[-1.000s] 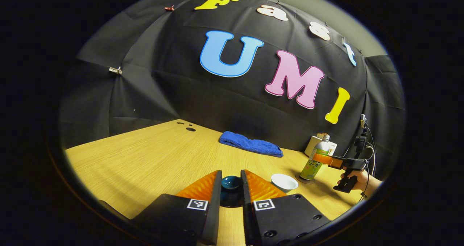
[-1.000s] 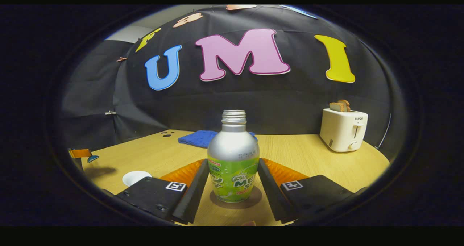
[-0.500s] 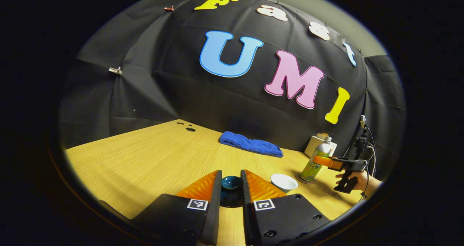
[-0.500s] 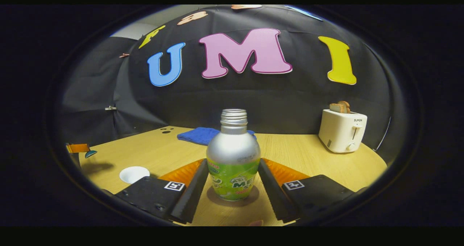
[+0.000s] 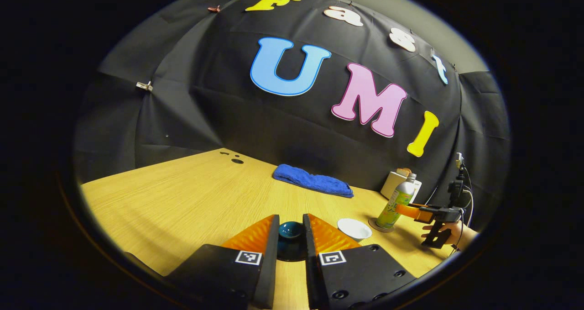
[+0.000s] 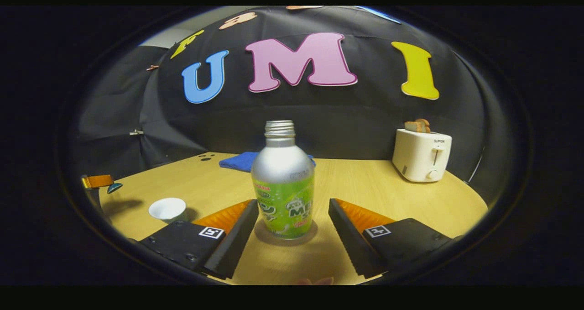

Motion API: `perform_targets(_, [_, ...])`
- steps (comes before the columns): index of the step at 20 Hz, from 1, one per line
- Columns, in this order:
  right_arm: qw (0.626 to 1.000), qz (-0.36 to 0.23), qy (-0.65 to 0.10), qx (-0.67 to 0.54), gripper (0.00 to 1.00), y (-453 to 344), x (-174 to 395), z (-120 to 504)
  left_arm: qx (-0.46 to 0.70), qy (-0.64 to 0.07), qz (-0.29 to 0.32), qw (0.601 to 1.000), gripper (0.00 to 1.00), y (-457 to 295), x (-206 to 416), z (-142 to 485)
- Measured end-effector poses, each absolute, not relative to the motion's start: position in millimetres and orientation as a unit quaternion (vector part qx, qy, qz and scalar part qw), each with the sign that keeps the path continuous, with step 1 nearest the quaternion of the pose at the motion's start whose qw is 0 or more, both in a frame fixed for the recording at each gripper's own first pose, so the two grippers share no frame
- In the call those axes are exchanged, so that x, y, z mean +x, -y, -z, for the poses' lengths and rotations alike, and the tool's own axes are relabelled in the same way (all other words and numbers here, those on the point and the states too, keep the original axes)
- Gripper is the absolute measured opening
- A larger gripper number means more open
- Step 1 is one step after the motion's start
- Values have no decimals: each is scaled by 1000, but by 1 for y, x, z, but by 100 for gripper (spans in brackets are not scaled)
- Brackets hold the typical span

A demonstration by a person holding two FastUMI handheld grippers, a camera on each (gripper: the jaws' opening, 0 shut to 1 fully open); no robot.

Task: Open the teacup lid with one hand, grasp the water bottle and pour water into the teacup with the other hand; after pouring, place the water bottle on the coaster and then close the teacup lid.

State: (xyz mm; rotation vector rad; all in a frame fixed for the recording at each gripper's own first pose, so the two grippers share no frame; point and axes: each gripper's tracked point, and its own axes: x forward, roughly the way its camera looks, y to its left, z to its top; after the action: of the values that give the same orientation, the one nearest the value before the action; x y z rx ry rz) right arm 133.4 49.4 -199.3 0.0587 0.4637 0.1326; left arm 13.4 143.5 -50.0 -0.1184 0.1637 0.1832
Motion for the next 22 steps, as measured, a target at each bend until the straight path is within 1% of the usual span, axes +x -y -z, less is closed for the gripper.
perform_targets(1, [972, -64, -223, 23, 95, -44, 127, 195, -58, -85, -89, 991, 34, -139, 14, 52])
perform_targets(2, [974, -63, -219, 19, 95, -40, 119, 193, -56, -86, -87, 991, 31, -135, 15, 53])
perform_targets(5, [976, -65, -204, 35, 96, -32, 91, 178, -56, -87, -69, 992, 31, -115, 18, 53])
perform_targets(6, [977, -59, -200, 40, 92, -28, 82, 173, -56, -88, -62, 993, 31, -107, 21, 53])
perform_targets(7, [978, -52, -198, 46, 95, -24, 75, 172, -56, -89, -56, 993, 31, -101, 23, 54])
perform_targets(9, [981, -38, -183, 51, 95, -19, 65, 166, -50, -91, -52, 993, 31, -90, 30, 55])
perform_targets(12, [990, -17, -133, 49, 95, -11, 60, 146, -54, -92, -44, 993, 31, -70, 48, 54])
perform_targets(13, [990, -16, -133, 44, 95, -10, 58, 147, -55, -95, -38, 993, 31, -61, 53, 55])
perform_targets(14, [991, -14, -130, 33, 92, -9, 55, 148, -48, -94, -34, 994, 31, -51, 64, 53])
perform_targets(15, [991, -15, -127, 25, 96, -9, 54, 147, -39, -93, -35, 994, 31, -48, 71, 53])
perform_targets(16, [992, -15, -125, 14, 95, -9, 53, 146, -28, -91, -37, 995, 31, -44, 77, 53])
perform_targets(17, [992, -16, -126, 9, 95, -8, 50, 147, -18, -93, -36, 995, 35, -40, 84, 55])
perform_targets(18, [992, -19, -126, 10, 95, -9, 47, 148, -11, -93, -34, 995, 32, -35, 91, 58])
perform_targets(19, [992, -21, -123, 12, 95, -11, 47, 145, -2, -93, -33, 995, 34, -31, 96, 61])
perform_targets(20, [991, -28, -131, 13, 92, -13, 47, 144, 8, -92, -34, 995, 34, -28, 102, 64])
perform_targets(21, [990, -34, -136, 13, 95, -14, 45, 144, 21, -93, -40, 995, 34, -27, 107, 68])
perform_targets(22, [990, -34, -133, 14, 96, -10, 46, 138, 35, -97, -47, 994, 31, -26, 112, 75])
